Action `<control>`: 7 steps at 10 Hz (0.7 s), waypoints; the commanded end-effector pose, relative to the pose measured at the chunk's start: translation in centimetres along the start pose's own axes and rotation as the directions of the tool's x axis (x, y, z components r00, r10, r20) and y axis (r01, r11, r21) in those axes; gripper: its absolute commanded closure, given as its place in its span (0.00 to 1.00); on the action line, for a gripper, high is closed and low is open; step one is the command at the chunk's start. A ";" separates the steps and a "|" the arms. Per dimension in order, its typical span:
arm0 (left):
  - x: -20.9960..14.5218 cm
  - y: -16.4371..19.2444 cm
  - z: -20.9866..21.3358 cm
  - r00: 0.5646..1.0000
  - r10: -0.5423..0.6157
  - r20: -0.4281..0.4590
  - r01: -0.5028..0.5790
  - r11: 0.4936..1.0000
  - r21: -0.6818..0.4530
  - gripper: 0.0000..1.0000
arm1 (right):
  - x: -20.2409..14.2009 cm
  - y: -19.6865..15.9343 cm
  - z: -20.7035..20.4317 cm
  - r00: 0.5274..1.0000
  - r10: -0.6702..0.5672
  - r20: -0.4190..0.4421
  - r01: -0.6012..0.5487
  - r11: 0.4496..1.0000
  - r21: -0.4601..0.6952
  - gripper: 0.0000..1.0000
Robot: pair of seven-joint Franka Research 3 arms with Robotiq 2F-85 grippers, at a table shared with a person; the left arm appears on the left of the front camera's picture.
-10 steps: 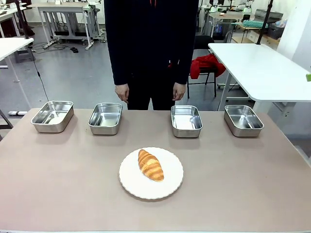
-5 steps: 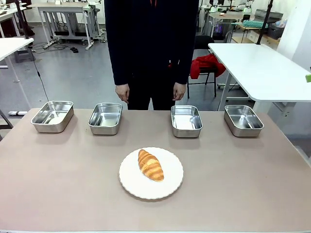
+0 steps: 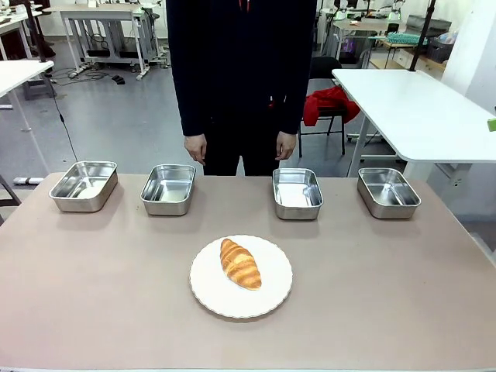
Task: Place the bread in the container.
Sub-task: Place the Butter Roll into the Airtight Container indicated by the human.
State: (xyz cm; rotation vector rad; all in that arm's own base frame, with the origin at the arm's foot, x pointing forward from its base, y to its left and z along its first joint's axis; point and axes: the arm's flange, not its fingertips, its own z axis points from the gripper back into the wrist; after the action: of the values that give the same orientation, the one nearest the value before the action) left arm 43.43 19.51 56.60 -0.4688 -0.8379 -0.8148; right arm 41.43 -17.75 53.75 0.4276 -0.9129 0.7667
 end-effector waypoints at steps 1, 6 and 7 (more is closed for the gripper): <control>0.0 0.0 0.0 1.000 -0.014 0.018 0.014 1.000 0.000 0.00 | 0.1 0.1 0.1 1.000 0.001 0.004 -0.001 1.000 -0.001 0.00; 0.0 0.0 0.0 1.000 -0.014 0.018 0.014 1.000 0.000 0.00 | 0.1 0.1 0.1 1.000 0.001 0.004 -0.001 1.000 -0.001 0.00; 0.0 0.0 0.0 1.000 -0.014 0.018 0.014 1.000 0.000 0.00 | 0.1 0.1 0.1 1.000 0.001 0.004 -0.001 1.000 -0.001 0.00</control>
State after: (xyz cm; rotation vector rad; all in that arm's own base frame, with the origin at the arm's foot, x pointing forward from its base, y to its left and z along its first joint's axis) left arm 43.43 19.51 56.60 -0.4688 -0.8379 -0.8148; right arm 41.43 -17.76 53.75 0.4275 -0.9130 0.7666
